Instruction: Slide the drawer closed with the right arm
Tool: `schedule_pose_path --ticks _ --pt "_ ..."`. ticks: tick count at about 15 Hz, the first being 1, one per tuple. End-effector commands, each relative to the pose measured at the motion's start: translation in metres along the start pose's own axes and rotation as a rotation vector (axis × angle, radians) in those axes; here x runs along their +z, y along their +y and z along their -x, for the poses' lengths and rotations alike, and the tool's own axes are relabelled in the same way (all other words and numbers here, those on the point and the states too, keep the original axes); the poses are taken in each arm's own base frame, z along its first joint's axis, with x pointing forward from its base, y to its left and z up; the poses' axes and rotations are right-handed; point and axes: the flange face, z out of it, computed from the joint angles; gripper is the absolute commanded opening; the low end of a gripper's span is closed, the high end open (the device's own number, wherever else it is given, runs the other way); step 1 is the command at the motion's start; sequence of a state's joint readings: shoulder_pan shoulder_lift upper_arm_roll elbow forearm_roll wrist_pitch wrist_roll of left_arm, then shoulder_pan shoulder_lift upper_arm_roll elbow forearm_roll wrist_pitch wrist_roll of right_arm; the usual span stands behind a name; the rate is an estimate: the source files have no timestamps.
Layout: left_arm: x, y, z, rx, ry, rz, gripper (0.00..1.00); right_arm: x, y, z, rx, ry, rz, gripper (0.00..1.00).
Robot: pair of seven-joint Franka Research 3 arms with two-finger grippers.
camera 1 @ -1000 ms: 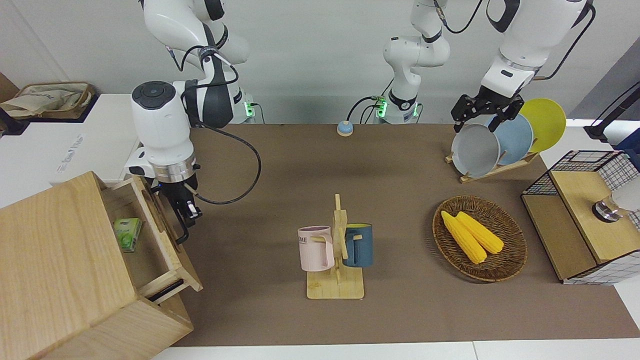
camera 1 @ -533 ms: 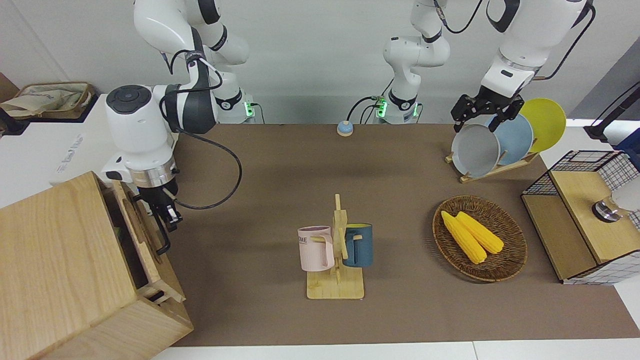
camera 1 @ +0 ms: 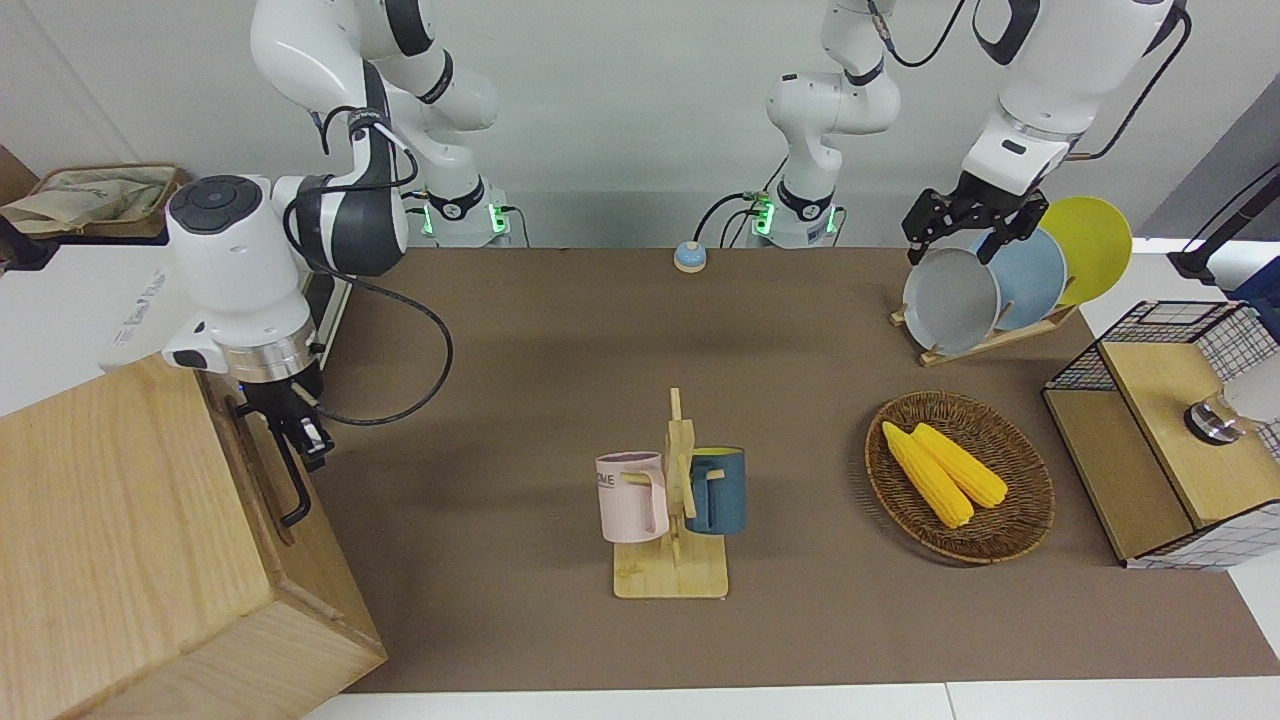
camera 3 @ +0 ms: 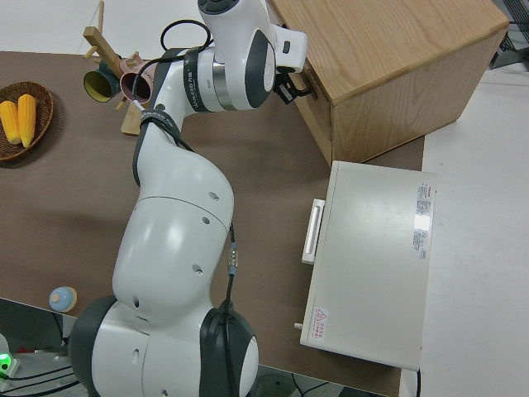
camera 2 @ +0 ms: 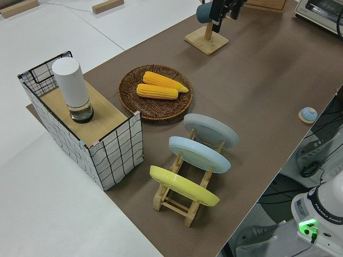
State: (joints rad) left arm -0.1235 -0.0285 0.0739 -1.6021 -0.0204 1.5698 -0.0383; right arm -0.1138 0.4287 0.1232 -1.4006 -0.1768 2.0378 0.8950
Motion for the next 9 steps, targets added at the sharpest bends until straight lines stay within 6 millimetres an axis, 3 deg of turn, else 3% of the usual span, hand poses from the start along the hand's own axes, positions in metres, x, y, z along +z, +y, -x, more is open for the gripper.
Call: schedule_pose_path --ticks 1,5,9 --pt "-0.004 -0.002 0.004 0.001 -0.003 -0.012 1.00 -0.011 0.003 -0.018 -0.045 0.027 -0.016 0.000" --pt "-0.004 -0.002 0.004 0.001 -0.003 -0.012 1.00 -0.036 -0.006 0.014 -0.089 0.001 -0.002 0.000" --pt "-0.004 -0.002 0.004 0.001 -0.003 -0.012 1.00 -0.062 -0.010 0.061 -0.179 -0.014 0.013 0.000"
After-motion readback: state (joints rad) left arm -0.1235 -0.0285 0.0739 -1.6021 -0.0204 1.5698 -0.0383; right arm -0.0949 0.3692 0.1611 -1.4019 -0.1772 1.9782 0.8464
